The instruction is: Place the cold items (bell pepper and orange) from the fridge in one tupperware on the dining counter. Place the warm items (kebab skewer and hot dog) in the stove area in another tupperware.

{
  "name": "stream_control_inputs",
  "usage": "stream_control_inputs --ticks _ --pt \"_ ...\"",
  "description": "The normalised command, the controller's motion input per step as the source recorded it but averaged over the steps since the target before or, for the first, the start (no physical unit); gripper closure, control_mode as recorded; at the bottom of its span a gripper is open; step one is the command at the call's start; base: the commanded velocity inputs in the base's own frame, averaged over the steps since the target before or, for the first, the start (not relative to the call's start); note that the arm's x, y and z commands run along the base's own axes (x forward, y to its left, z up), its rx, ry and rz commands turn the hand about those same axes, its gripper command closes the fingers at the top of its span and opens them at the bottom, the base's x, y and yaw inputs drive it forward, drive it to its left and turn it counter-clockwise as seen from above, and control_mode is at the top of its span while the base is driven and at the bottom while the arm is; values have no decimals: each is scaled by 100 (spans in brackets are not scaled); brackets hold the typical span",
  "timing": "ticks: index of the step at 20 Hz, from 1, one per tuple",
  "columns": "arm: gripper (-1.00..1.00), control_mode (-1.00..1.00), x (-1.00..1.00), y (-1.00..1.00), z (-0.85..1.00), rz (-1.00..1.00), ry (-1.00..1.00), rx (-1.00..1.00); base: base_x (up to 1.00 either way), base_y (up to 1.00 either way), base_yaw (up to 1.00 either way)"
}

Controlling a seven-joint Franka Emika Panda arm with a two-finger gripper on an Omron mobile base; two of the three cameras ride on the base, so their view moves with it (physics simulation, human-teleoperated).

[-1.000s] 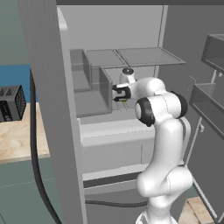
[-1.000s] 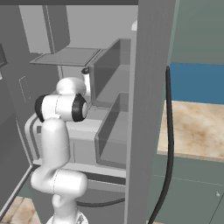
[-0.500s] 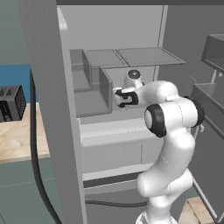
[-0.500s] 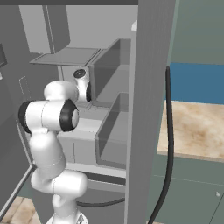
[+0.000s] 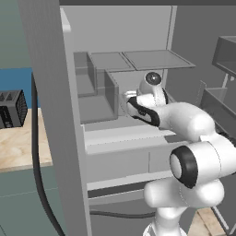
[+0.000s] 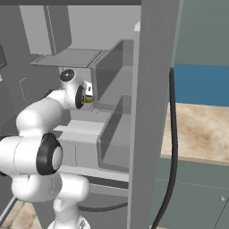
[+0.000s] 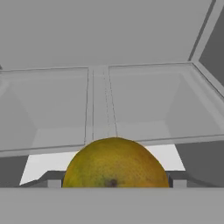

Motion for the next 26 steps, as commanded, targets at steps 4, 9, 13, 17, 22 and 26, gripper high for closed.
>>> stream_control_inputs --ticks 4,9,13,17,22,26 --pt "100 -100 -100 0 86 0 14 5 0 0 0" --pt "100 -100 -100 0 56 0 20 6 0 0 0" --pt "100 -100 -100 0 13 0 34 0 0 0 0" --pt "100 -100 -100 0 -22 0 21 -9 0 0 0" --pt "100 -100 -100 -26 -68 0 1 -9 0 0 0" --pt "100 -100 -100 -16 -53 0 1 0 0 0 0"
